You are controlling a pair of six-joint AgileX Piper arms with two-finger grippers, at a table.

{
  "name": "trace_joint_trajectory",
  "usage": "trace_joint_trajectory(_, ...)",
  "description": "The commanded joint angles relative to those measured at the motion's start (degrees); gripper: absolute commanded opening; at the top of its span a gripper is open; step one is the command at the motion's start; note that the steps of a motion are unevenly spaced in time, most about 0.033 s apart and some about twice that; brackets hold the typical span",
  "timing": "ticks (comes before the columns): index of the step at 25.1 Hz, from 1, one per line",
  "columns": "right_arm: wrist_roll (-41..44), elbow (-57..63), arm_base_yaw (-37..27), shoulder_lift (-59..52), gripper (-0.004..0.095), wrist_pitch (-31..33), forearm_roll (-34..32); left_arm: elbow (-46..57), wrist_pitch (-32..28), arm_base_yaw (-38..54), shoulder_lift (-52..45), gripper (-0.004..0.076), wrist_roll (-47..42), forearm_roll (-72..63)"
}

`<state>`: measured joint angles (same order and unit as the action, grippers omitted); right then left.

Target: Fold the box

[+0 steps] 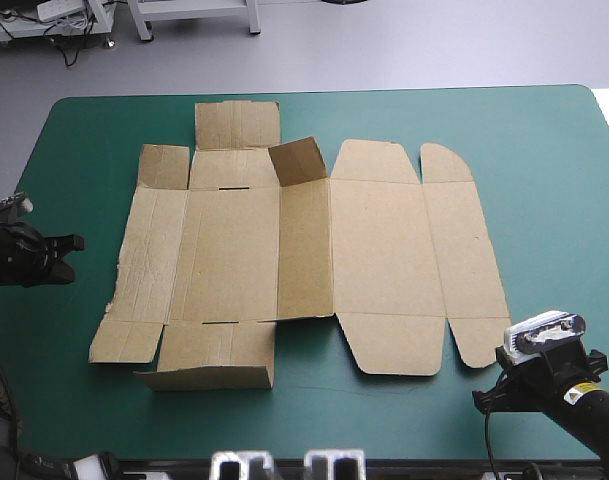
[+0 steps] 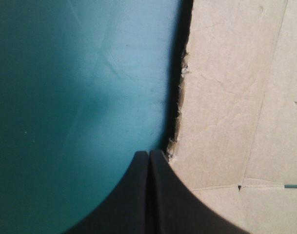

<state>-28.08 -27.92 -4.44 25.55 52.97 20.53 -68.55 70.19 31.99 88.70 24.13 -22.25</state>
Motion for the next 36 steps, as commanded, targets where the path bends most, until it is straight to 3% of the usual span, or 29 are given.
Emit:
trace_joint_trajectory(1, -0.42, -1.32, -0.05, 0.41, -0.0019, -2.91, 1.0, -1.85, 4.35, -0.06, 0.89, 0.0022, 0.67, -2.36)
trace_joint_trajectory(5, -0.42, -1.32, -0.05, 0.41, -0.0019, -2.91, 1.0, -1.85, 4.35, -0.06, 2.99, 0.0163, 0.67, -2.36)
trace_joint_trajectory(9, -0.42, -1.32, -0.05, 0.41, -0.0019, -2.91, 0.84, -1.85, 4.35, -0.06, 5.1, 0.0428, 0.67, -4.58)
trace_joint_trajectory(11, -0.42, -1.32, -0.05, 0.41, -0.0019, -2.91, 0.84, -1.85, 4.35, -0.06, 5.79, 0.0503, 0.67, -7.19)
trace_joint_trajectory(20, -0.42, -1.32, -0.05, 0.41, -0.0019, -2.95, 0.84, -0.58, 4.35, -2.43, 9.79, 0.0442, 1.07, -10.84)
trace_joint_trajectory(36, 0.89, -1.32, -0.05, 0.41, -0.0019, -3.04, 0.84, 10.1, 4.35, -9.58, 17.48, 0.0436, 7.95, -17.81)
